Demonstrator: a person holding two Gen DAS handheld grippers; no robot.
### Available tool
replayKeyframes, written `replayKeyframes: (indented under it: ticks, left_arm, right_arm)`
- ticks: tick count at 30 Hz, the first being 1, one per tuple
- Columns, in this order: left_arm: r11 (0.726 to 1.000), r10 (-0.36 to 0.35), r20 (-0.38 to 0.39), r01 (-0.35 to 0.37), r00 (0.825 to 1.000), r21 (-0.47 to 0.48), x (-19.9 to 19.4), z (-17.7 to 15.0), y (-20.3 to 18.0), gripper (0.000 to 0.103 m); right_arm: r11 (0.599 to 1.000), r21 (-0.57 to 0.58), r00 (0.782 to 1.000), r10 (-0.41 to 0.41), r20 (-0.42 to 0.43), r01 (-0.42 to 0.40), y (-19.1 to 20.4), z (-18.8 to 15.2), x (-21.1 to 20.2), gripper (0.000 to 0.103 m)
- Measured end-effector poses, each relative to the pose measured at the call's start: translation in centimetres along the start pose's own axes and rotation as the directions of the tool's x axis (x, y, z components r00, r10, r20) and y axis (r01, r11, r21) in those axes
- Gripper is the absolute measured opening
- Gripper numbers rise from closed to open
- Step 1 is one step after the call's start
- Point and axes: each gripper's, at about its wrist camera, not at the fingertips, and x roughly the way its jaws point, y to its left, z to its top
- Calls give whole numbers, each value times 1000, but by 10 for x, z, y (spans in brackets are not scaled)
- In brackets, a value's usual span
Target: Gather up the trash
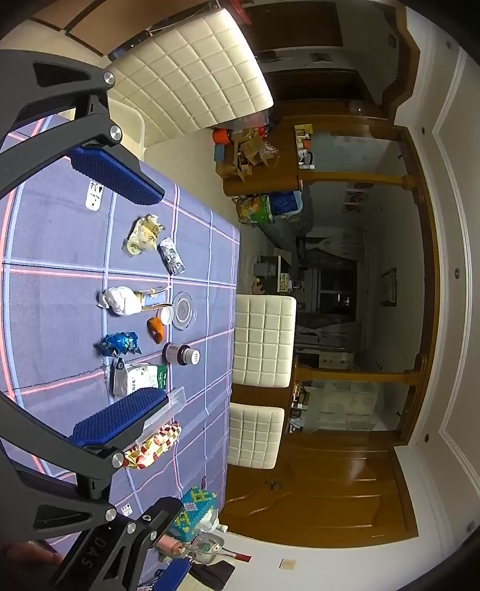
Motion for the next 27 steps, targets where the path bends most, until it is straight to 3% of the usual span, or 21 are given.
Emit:
replayKeyframes:
  ticks: [27]
  left_arm:
    - [1000,3,14,-3,1000,18,-1,0,-1,97]
  right_arm:
    - [1000,3,1000,2,-3,-2,-1,-2,-1,100]
